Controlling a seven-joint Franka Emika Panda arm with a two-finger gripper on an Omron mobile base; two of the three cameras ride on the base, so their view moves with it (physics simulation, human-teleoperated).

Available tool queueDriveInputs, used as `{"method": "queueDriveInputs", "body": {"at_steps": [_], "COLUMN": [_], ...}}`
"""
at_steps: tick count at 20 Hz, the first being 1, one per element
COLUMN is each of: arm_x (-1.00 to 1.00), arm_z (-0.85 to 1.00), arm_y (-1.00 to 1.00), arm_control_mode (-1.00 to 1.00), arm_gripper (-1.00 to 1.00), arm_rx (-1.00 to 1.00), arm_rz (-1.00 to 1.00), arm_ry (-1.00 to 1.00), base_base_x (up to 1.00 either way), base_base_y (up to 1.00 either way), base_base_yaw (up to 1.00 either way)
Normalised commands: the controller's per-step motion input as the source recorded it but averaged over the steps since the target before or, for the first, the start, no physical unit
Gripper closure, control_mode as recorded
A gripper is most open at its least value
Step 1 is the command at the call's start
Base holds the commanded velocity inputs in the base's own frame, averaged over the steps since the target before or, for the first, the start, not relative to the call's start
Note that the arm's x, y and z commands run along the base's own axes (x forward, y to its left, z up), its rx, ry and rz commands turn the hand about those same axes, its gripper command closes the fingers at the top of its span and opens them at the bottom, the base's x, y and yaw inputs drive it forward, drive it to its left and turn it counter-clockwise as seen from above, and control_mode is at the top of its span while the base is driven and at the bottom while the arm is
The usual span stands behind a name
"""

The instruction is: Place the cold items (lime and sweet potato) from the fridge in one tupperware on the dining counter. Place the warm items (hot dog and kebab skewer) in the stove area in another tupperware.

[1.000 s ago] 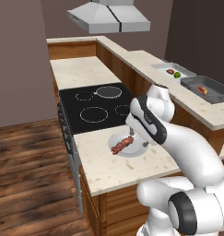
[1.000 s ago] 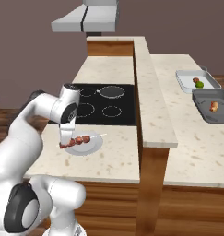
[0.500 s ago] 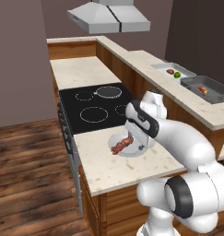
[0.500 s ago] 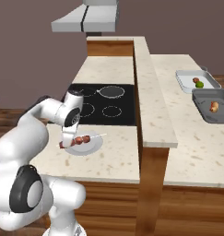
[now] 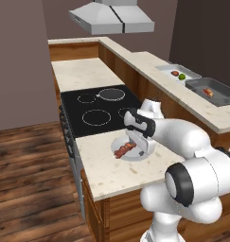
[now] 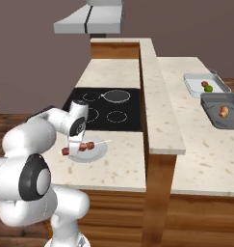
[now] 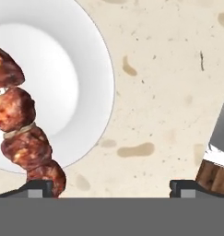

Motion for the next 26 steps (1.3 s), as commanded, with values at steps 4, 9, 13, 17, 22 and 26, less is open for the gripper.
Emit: {"method": "queueDriveInputs", "body": {"at_steps": [4,9,13,17,22,26], "arm_x": [0.36,0.41,0.5,0.49,0.39,0.28], "arm_z": [-0.24,-0.29,-0.22,-0.23,-0.26,-0.34], "arm_y": [0.0,0.0,0.0,0.0,0.02,0.04], "arm_control_mode": [-1.0,-1.0,-1.0,-1.0,-1.0,-1.0], "arm_gripper": [-1.0,-1.0,-1.0,-1.0,-1.0,-1.0], "arm_rx": [-0.01,0.0,0.0,0.0,0.0,0.0], "arm_rz": [0.0,0.0,0.0,0.0,0.0,0.0], "arm_ry": [0.0,0.0,0.0,0.0,0.0,0.0], "base_base_x": [0.0,0.0,0.0,0.0,0.0,0.0], "base_base_y": [0.0,0.0,0.0,0.0,0.0,0.0], "base_base_yaw": [0.0,0.0,0.0,0.0,0.0,0.0]}}
